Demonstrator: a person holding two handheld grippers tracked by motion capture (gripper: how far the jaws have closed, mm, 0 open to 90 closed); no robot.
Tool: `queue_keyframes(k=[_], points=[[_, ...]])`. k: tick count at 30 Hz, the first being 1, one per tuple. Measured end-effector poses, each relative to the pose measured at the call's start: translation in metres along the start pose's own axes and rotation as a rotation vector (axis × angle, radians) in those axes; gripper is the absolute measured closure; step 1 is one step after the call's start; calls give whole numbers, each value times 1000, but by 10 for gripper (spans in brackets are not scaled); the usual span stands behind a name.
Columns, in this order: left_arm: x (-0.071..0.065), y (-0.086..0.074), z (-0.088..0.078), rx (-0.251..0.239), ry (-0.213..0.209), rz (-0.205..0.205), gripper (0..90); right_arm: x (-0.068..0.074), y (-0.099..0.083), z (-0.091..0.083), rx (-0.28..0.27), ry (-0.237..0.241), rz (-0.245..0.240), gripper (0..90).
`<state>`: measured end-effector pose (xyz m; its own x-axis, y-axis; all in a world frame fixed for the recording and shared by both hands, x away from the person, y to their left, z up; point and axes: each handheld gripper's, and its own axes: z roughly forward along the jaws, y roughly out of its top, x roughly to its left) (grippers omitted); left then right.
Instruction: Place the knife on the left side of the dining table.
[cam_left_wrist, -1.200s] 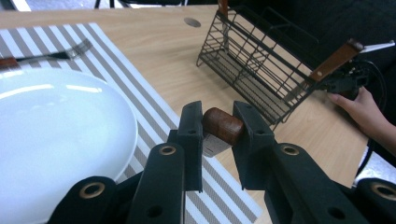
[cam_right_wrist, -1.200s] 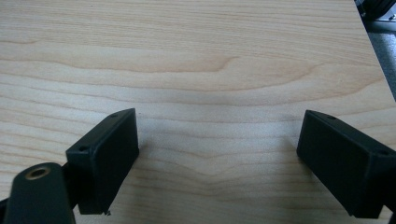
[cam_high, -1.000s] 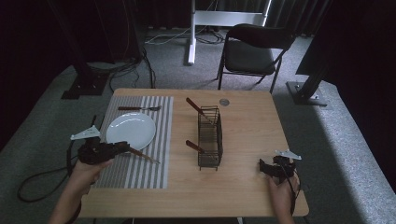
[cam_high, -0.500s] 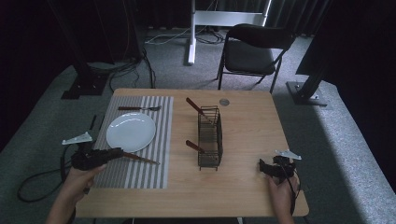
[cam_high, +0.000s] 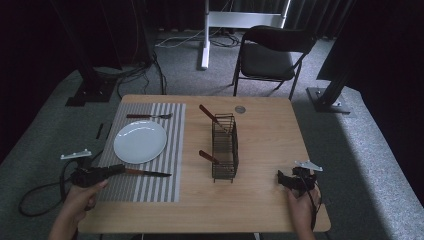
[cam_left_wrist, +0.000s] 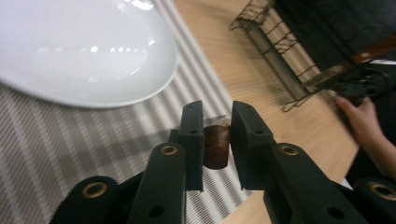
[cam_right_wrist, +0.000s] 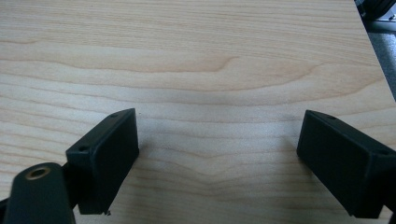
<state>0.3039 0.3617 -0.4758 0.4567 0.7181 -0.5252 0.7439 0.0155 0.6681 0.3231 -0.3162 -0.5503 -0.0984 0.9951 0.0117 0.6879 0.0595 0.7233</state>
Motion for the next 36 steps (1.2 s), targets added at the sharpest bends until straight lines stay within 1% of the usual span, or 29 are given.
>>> queue_keyframes(k=[1,2,3,5,6,7,8,9,10,11,12,13,15,16,17,18,19,20,21,22,23,24,25,26,27,28,30,35,36], points=[[4,-3,2,17,34,-17,707,0,0,0,1,0,-1,120],[4,-3,2,17,34,-17,692,0,0,0,1,-1,0,120],[10,-8,6,29,65,-50,675,0,0,0,1,-1,0,120],[10,-8,6,29,65,-50,659,0,0,0,1,0,1,120],[17,-12,11,37,97,-82,627,0,0,0,1,0,0,120],[19,-14,12,37,103,-95,619,0,0,0,1,0,1,120],[21,-14,14,40,121,-102,605,0,0,0,1,0,0,120],[21,-14,14,40,121,-102,589,0,0,0,1,0,1,120],[23,-15,18,48,140,-108,577,0,0,0,1,0,1,120],[23,-15,18,48,140,-108,564,0,0,0,1,0,1,120],[24,-15,21,52,162,-115,551,0,0,0,1,0,1,120],[24,-15,21,52,162,-115,539,0,0,0,1,0,1,120],[25,-15,25,57,202,-123,510,0,0,0,1,0,0,120],[25,-15,25,57,202,-123,494,0,0,0,1,0,0,120],[26,-14,27,64,220,-125,477,0,0,0,1,0,0,120],[26,-14,30,70,268,-123,462,0,0,0,1,0,0,120],[26,-14,30,70,268,-123,450,0,0,0,1,0,1,120],[27,-13,33,81,300,-123,440,0,0,0,0,0,1,120],[27,-13,33,81,300,-123,429,0,0,0,0,0,1,120],[26,-12,36,100,343,-107,418,0,0,0,1,0,1,120],[26,-12,36,100,343,-107,406,0,0,0,1,0,1,120],[25,-11,40,111,372,-97,394,0,0,0,1,0,1,120],[25,-11,40,111,372,-97,383,0,0,0,1,0,1,120],[24,-11,43,118,388,-87,371,0,0,0,1,0,0,120],[24,-11,43,118,388,-87,364,0,0,0,1,0,1,120],[23,-11,45,118,404,-82,359,0,0,0,1,0,1,120],[23,-12,47,115,417,-78,352,0,0,0,1,0,1,120],[24,-12,48,114,425,-88,344,0,0,0,1,0,1,120],[22,-11,50,124,484,-66,332,0,0,0,1,0,1,120]])
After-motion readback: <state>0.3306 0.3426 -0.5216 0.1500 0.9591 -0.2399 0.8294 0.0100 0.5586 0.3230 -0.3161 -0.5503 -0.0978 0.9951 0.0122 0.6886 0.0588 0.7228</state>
